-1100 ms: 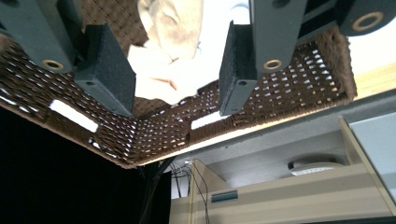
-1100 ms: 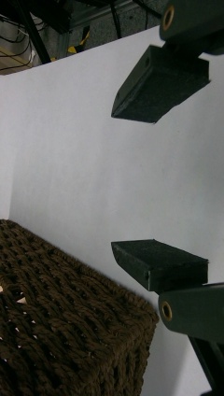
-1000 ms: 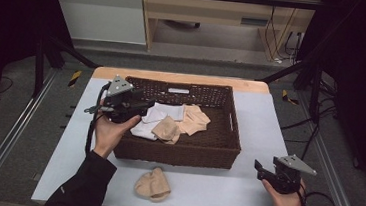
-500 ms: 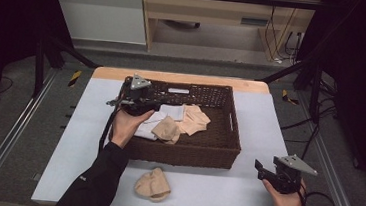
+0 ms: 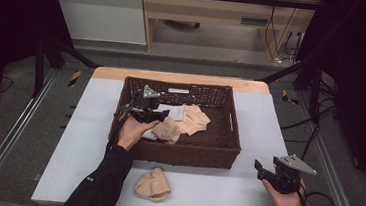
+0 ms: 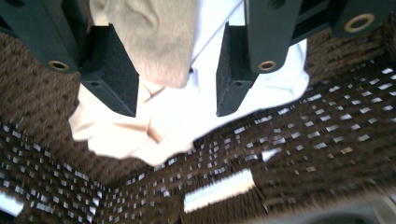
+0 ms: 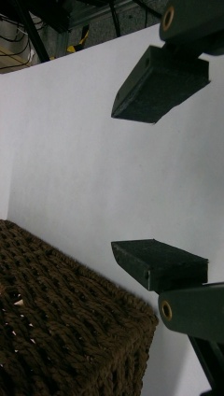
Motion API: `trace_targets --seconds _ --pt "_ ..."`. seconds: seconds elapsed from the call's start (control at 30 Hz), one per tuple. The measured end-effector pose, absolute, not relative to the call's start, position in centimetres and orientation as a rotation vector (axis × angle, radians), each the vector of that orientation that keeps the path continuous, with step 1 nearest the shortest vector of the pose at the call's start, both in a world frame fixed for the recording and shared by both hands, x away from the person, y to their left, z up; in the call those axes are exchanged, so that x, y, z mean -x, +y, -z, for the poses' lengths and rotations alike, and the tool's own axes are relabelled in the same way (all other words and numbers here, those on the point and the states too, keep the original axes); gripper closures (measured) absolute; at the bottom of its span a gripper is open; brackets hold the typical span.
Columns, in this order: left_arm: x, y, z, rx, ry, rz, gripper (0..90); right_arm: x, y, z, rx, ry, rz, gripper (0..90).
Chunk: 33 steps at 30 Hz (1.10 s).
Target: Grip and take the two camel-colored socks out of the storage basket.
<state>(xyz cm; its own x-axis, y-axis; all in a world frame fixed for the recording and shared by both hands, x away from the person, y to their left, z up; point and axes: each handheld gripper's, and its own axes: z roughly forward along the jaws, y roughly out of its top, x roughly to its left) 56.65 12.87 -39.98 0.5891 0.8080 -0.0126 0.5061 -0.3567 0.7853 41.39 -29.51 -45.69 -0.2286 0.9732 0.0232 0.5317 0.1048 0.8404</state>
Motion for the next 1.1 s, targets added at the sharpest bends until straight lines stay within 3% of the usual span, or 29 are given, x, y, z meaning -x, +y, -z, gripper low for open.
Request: trace_targets --seconds 0.5,0.97,1.1 --pt "-56.9 11.9 41.8 -2.22 1.05 -0.539 48.0 -41.5 -29.2 45.7 -1.462 1.837 -1.014 30.4" --pt "-57.4 11.6 43.0 -2.297 1.045 -0.481 44.5 -41.5 -29.2 45.8 -1.464 1.84 -1.013 30.4" --pt "-57.4 11.5 43.3 -2.338 1.011 -0.45 48.1 -41.5 -29.2 45.8 -1.462 1.842 -1.011 30.4"
